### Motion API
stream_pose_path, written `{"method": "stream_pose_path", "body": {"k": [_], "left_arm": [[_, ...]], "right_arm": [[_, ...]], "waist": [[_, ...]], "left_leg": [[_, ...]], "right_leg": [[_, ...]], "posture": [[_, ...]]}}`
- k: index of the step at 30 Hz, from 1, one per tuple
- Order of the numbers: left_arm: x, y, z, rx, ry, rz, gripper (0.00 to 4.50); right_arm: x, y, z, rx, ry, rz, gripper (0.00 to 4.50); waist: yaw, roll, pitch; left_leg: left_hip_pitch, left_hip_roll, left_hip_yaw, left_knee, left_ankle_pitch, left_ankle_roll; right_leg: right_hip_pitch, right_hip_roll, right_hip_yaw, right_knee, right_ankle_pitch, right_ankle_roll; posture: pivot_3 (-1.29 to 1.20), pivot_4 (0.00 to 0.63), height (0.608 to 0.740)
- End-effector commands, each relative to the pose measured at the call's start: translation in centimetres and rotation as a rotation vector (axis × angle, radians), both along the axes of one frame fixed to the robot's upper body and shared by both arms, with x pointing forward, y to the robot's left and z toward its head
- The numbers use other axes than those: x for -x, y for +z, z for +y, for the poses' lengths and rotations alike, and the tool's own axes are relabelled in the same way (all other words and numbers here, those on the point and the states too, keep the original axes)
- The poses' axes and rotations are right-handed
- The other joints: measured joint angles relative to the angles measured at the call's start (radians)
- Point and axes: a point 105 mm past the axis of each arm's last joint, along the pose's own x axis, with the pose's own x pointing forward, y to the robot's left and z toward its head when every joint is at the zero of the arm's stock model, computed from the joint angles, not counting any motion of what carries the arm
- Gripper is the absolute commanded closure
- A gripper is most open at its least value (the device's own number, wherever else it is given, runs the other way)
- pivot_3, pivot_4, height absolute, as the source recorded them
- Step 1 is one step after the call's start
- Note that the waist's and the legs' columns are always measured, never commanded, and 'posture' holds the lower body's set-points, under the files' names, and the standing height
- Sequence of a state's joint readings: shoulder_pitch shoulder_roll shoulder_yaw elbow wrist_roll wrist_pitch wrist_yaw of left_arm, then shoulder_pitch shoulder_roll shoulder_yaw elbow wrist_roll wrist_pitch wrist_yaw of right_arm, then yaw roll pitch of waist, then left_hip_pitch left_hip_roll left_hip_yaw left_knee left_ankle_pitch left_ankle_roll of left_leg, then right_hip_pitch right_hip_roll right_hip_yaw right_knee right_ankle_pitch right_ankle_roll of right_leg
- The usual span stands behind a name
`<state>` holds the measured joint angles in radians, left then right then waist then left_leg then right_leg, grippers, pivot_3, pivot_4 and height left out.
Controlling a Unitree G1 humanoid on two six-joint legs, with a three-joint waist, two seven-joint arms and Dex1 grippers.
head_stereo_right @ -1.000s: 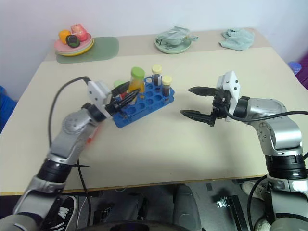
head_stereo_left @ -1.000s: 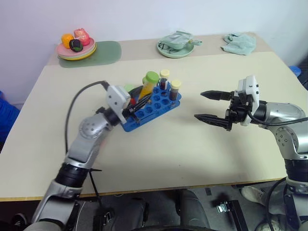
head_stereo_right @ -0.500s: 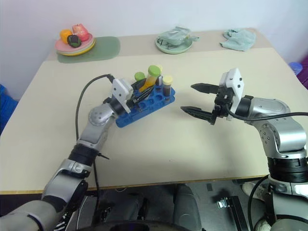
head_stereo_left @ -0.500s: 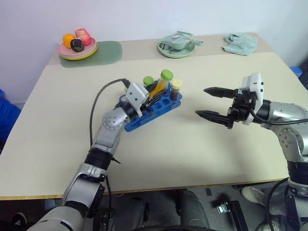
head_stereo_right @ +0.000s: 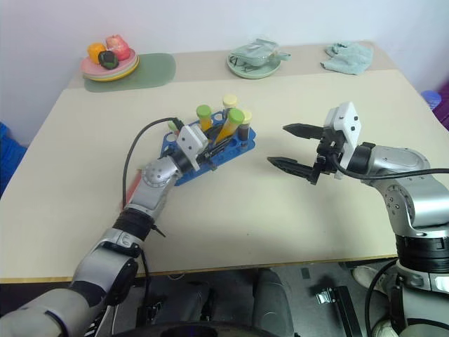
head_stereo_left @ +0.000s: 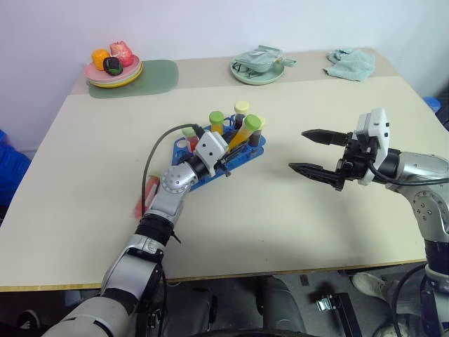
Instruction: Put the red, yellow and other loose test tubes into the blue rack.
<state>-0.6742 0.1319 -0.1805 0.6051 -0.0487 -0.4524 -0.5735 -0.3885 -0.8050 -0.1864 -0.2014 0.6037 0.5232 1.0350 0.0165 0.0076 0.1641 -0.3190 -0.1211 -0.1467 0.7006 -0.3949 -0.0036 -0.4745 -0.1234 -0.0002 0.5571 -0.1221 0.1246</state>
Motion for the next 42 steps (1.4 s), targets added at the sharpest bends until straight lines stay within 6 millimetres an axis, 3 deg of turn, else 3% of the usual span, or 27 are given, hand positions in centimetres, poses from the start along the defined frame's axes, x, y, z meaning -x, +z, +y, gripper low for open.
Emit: {"method": "stream_pose_path", "body": {"k": [1,17,33,34,35,39,40,42], "left_arm": [[-0.1,1.1,-0.4,0.009,-0.002,-0.048,3.72],[0.0,-0.4,0.2,0.171,-0.038,0.152,3.72],[0.5,-0.7,1.7,0.200,-0.025,0.147,3.72],[0.5,-0.7,1.7,0.191,-0.020,0.135,2.70],[0.5,-0.7,1.8,0.201,-0.028,0.145,2.40],[0.4,0.0,1.9,0.208,-0.023,0.114,0.32],[0.4,0.1,1.9,0.208,-0.022,0.111,0.06],[0.5,0.3,1.9,0.209,-0.026,0.104,0.06]], "right_arm": [[0.6,1.5,-0.2,0.006,-0.002,-0.058,0.00],[0.5,2.2,-0.5,0.024,-0.024,-0.085,0.00],[0.1,2.6,-0.3,0.024,-0.021,-0.104,0.00],[0.0,2.6,-0.3,0.024,-0.021,-0.105,0.00],[0.0,2.6,-0.3,0.025,-0.021,-0.106,0.00],[-0.1,2.6,-0.3,0.029,-0.020,-0.110,0.00],[-0.2,2.6,-0.3,0.029,-0.019,-0.110,0.00],[-0.2,2.7,-0.2,0.029,-0.018,-0.112,0.00]], "waist": [[0.001,0.000,0.000],[0.021,0.000,0.000],[0.021,0.000,0.000],[0.020,0.000,0.000],[0.020,0.000,0.000],[0.021,0.000,0.000],[0.021,0.000,0.000],[0.021,0.000,0.000]], "left_leg": [[0.000,0.000,0.000,0.000,0.000,0.000],[0.001,0.000,0.000,0.001,0.000,0.000],[0.001,0.000,0.001,0.001,0.000,0.000],[0.001,0.000,0.001,0.001,0.000,0.000],[0.001,0.000,0.001,0.001,0.000,0.000],[0.001,0.000,0.001,0.001,0.000,0.000],[0.001,0.000,0.001,0.001,0.000,0.000],[0.001,0.000,0.001,0.001,0.000,0.000]], "right_leg": [[0.000,0.000,0.000,0.000,0.000,0.000],[0.001,0.000,0.000,0.000,0.000,0.000],[0.000,0.000,0.000,0.000,0.000,0.000],[0.000,0.000,0.000,0.000,0.000,0.000],[0.000,0.000,0.000,0.000,0.000,0.000],[0.000,0.000,0.000,0.000,0.001,0.000],[0.000,0.000,0.000,0.000,0.001,0.000],[0.000,0.000,0.000,0.000,0.001,0.000]], "posture": [[0.00,0.150,0.740],[0.00,0.150,0.740],[0.00,0.150,0.740],[0.00,0.150,0.740],[0.00,0.150,0.740],[0.00,0.150,0.740],[0.00,0.150,0.740],[0.00,0.150,0.740]]}}
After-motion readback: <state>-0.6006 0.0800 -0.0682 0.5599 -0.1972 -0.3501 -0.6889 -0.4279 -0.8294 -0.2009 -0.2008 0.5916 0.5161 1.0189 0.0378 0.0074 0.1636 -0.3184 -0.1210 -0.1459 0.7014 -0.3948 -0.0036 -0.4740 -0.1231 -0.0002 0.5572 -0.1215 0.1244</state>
